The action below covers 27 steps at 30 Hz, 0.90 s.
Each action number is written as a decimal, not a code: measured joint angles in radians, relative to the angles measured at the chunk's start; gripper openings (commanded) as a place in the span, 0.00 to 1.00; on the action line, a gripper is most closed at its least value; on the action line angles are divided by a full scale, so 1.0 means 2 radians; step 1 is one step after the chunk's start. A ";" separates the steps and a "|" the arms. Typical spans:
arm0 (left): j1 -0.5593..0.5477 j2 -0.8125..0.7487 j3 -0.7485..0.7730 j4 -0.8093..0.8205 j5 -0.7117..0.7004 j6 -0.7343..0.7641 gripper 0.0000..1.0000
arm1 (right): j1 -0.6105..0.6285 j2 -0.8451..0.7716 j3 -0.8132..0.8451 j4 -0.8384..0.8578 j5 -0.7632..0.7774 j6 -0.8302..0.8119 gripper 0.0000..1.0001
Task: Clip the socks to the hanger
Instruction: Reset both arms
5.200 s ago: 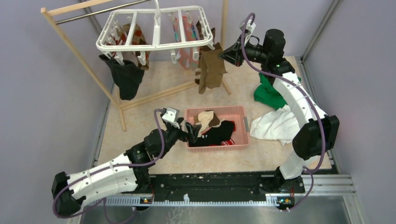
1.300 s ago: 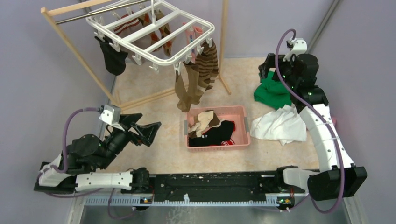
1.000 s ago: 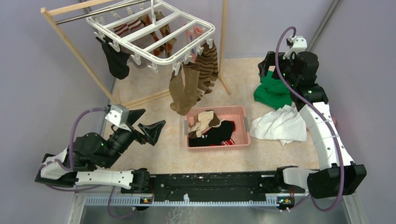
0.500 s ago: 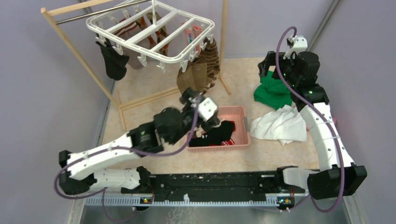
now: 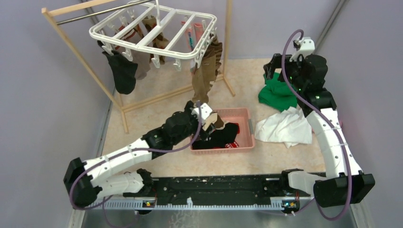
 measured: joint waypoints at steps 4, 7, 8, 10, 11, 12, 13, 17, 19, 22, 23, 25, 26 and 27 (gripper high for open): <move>0.044 -0.079 -0.044 0.008 0.000 -0.055 0.99 | 0.000 -0.001 -0.016 0.002 -0.002 0.002 0.98; 0.093 -0.112 -0.065 0.011 0.002 -0.093 0.99 | 0.000 -0.001 -0.026 0.003 -0.002 0.004 0.98; 0.112 -0.116 -0.071 0.012 0.004 -0.104 0.99 | 0.000 -0.001 -0.029 0.003 -0.002 0.004 0.98; 0.142 -0.115 -0.080 0.011 0.010 -0.121 0.99 | 0.000 -0.001 -0.030 0.002 -0.002 0.004 0.98; 0.155 -0.114 -0.084 0.010 0.012 -0.128 0.99 | 0.000 -0.001 -0.030 0.002 -0.002 0.004 0.98; 0.169 -0.114 -0.088 0.008 0.015 -0.135 0.99 | 0.000 -0.001 -0.030 0.004 -0.002 0.004 0.98; 0.183 -0.114 -0.091 0.007 0.019 -0.142 0.99 | 0.000 -0.001 -0.030 0.006 -0.002 0.004 0.98; 0.229 -0.118 -0.105 0.010 0.037 -0.167 0.99 | 0.000 0.002 -0.030 0.010 -0.002 0.006 0.98; 0.245 -0.127 -0.117 0.011 0.042 -0.178 0.99 | 0.000 0.004 -0.030 0.013 -0.002 0.008 0.98; 0.258 -0.147 -0.131 0.008 0.047 -0.189 0.99 | 0.000 0.008 -0.030 0.017 -0.002 0.009 0.98; 0.260 -0.154 -0.133 0.008 0.049 -0.192 0.99 | 0.000 0.009 -0.030 0.017 -0.002 0.009 0.98; 0.263 -0.165 -0.134 0.008 0.051 -0.195 0.99 | 0.000 0.011 -0.030 0.017 -0.002 0.010 0.98; 0.264 -0.171 -0.135 0.008 0.053 -0.197 0.99 | 0.000 0.011 -0.030 0.017 -0.002 0.010 0.98; 0.264 -0.176 -0.136 0.008 0.053 -0.198 0.99 | 0.000 0.012 -0.030 0.017 -0.002 0.010 0.98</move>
